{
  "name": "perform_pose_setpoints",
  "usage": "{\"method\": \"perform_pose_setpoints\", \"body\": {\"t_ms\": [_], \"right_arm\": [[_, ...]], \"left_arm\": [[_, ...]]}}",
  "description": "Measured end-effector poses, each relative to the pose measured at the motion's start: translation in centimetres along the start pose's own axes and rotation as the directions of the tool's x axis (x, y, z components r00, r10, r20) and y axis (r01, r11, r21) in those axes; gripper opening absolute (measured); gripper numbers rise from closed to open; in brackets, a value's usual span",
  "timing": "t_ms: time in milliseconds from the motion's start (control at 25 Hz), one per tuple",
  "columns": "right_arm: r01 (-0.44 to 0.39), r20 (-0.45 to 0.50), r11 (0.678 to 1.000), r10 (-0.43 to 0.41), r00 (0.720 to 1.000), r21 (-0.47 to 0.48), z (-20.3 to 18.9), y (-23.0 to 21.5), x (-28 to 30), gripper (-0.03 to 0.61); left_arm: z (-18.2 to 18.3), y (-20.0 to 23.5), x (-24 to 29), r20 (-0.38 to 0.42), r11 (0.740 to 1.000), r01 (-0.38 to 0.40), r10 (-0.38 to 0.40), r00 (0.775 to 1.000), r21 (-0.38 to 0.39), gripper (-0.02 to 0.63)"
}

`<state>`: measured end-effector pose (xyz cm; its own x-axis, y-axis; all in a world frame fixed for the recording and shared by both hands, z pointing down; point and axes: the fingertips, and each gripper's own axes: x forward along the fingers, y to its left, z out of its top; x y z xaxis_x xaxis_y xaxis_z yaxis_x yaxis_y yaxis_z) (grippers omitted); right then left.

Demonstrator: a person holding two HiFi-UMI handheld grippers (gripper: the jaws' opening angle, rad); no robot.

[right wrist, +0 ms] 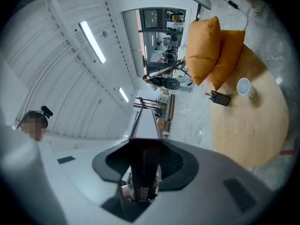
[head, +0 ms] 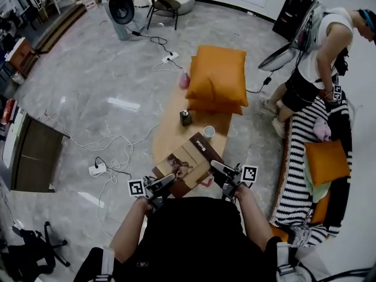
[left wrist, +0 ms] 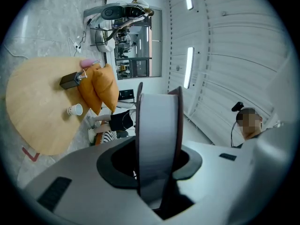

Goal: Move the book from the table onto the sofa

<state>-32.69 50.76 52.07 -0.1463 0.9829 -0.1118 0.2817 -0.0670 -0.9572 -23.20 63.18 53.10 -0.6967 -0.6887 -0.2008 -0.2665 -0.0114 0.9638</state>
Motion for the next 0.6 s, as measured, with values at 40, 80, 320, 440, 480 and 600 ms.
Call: {"method": "perform_pose_setpoints", "body": {"t_ms": [40,80,320,440,480,600], "right_arm": [[0.003,0.000,1.000,-0.003,1.000,0.000,0.0,0.0,-0.1,0.149],[0.007,-0.002,1.000,-0.007,1.000,-0.001,0.0,0.0,-0.1,0.149],[0.042,-0.045,0.999,-0.042,0.998,-0.007,-1.0,-0.3,0.6,0.149],[0.063,-0.079,0.998,-0.064,0.995,-0.010,-2.0,-0.5,1.7,0.149],[0.072,-0.091,0.997,-0.073,0.993,-0.012,-2.3,-0.7,2.1,0.149],[0.083,-0.116,0.996,-0.085,0.990,-0.024,-3.2,-1.2,4.6,0.149]], "left_arm": [[0.0,0.0,0.1,0.000,1.000,0.004,-0.004,1.000,-0.003,0.146],[0.1,0.0,0.1,-0.001,1.000,0.008,-0.008,1.000,-0.002,0.146],[0.8,0.3,-0.7,0.011,1.000,0.026,-0.026,1.000,0.004,0.146],[1.0,0.7,-2.2,0.031,0.999,0.046,-0.047,0.998,0.011,0.146],[1.2,0.9,-2.8,0.038,0.998,0.053,-0.054,0.998,0.014,0.147],[2.5,1.1,-4.9,0.054,0.997,0.073,-0.075,0.996,0.026,0.147]]}}
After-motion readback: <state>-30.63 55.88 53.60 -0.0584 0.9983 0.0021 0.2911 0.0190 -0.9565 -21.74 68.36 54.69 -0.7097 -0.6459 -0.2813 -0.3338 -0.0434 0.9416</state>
